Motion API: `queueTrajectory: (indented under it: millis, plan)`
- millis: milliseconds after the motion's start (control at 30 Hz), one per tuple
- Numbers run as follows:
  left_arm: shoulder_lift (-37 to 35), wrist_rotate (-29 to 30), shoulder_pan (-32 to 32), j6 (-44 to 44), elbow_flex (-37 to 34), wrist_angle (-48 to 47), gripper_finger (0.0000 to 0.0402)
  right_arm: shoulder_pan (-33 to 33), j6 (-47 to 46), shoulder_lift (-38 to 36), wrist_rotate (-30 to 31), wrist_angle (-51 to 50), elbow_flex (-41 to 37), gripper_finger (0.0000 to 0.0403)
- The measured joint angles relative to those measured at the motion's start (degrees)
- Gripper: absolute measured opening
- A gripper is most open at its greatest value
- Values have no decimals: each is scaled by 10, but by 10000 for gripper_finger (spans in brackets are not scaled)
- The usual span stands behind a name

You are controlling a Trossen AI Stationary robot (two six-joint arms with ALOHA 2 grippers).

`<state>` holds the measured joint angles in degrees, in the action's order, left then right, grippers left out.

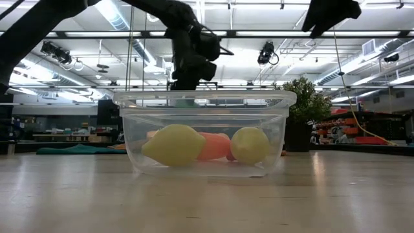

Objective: Pick and placing Produce into tupperware
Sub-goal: Put the green pear into the transparent container

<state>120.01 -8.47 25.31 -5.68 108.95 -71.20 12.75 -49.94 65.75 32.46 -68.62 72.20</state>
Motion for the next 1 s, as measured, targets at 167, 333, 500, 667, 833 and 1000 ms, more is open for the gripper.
queueTrajectory:
  millis: [167,333,500,667,833,1000]
  plan:
    - [0,-15,-63,46,0,-6,219,0,-10,-33,0,-39,0,146]
    - [0,-19,-126,110,0,13,215,0,-10,-77,4,-71,0,146]
    - [0,-23,-183,179,0,42,213,0,-9,-119,4,-103,0,146]
    - [0,-24,-234,250,0,73,220,0,3,-148,5,-129,0,146]
    - [0,-24,-275,321,0,101,212,0,34,-163,4,-130,0,146]
    - [0,-21,-304,384,0,119,220,0,53,-165,4,-130,0,146]
